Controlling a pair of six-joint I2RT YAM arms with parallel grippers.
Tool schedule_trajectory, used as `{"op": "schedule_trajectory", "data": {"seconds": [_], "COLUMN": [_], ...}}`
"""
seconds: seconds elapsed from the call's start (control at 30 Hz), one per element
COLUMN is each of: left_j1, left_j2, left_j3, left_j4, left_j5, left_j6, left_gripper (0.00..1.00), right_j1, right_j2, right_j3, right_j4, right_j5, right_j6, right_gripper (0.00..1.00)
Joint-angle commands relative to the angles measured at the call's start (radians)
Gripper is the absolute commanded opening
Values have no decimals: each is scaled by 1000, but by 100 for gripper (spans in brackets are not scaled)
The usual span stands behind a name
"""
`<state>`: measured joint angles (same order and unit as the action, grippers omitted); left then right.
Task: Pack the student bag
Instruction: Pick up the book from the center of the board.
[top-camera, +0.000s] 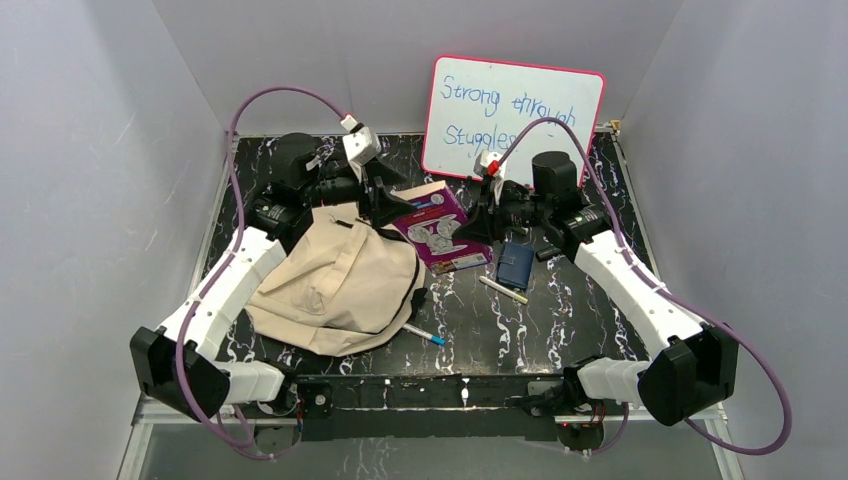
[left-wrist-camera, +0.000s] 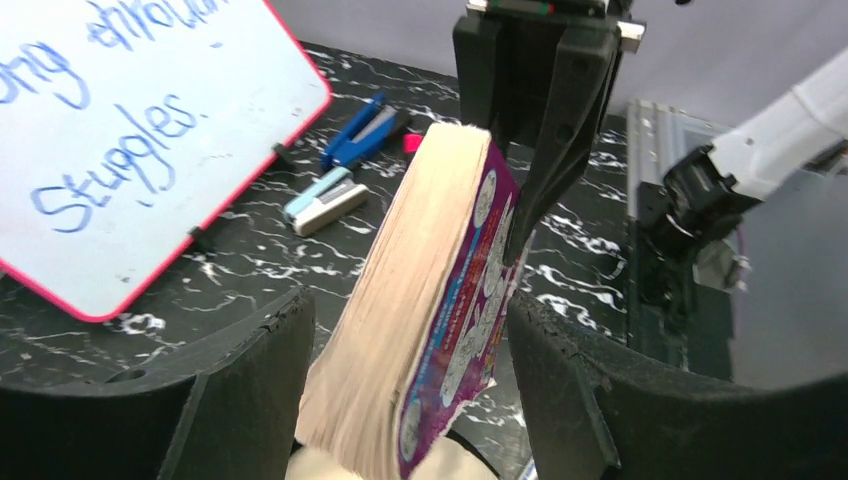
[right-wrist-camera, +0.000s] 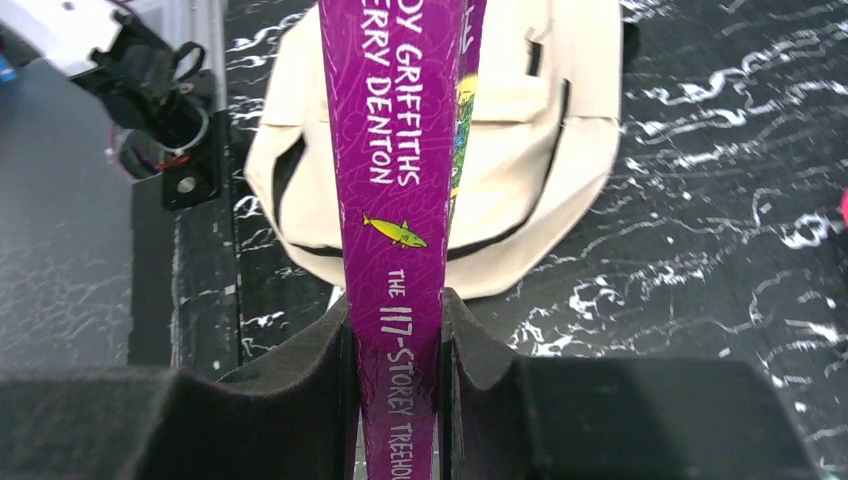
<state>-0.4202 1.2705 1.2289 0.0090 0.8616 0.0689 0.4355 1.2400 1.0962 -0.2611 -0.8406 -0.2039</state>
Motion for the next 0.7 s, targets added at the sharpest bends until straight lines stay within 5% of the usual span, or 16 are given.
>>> {"op": "schedule_trajectory", "data": {"seconds": [0.0, 0.43, 0.57, 0.67], "left_j1": [-8, -61, -78, -85], "left_j2": [7, 74, 96, 111], "left_j3": [59, 104, 126, 138], "left_j4": [-130, -246, -299, -332], "left_j5": [134, 244, 270, 270], "left_j6": [64, 102, 112, 117], "left_gripper": [68, 63, 53, 33], "right_j1": [9, 16, 16, 17], "right_j2": [-36, 20, 33, 36], "right_j3": [77, 119, 130, 132], "right_j4": [26, -43, -53, -54], "right_j5": [-191, -273, -268, -265], "right_j6": [-66, -139, -150, -153], "right_gripper": [0, 0, 0, 0]}}
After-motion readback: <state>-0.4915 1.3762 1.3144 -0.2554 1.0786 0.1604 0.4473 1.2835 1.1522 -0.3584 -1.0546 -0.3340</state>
